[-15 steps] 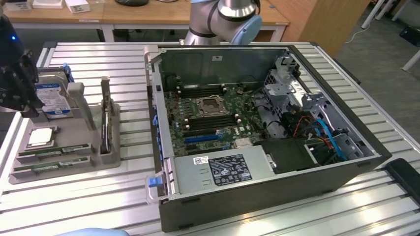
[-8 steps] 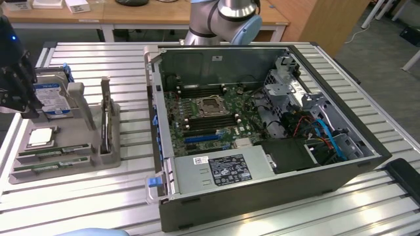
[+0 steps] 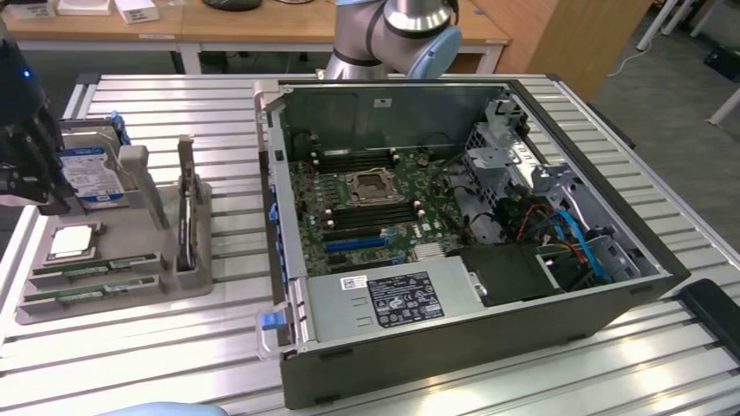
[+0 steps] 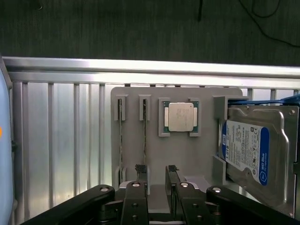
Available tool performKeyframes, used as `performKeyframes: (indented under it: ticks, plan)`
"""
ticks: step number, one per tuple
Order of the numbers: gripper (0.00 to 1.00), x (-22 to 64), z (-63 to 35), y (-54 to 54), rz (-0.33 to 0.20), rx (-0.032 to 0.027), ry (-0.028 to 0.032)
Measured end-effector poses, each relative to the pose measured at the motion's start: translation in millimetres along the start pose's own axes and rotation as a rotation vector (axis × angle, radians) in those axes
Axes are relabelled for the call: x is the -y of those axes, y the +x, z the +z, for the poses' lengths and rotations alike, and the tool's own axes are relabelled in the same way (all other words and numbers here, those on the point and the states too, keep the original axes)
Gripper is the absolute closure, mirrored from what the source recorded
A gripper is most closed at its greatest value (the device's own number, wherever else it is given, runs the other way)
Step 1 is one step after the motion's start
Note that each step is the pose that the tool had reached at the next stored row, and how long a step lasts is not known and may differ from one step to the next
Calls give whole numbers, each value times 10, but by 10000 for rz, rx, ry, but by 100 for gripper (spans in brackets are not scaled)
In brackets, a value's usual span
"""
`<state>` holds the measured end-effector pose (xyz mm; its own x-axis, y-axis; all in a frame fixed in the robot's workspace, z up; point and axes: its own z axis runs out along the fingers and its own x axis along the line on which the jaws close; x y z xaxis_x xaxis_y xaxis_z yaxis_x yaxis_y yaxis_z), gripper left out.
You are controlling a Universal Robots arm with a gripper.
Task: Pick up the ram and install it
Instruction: 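Pick up the ram and move it above insertion slot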
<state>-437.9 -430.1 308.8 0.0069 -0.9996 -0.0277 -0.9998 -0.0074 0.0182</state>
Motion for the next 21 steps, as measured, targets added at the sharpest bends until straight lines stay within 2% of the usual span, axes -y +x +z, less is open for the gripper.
performKeyframes:
  ticks: [6, 17, 21]
  plan:
    - [71, 2, 61, 57, -257, -3, -4]
    - [71, 5, 260, 114, -523, -8, -13]
    - [71, 6, 316, 167, -617, -10, -15]
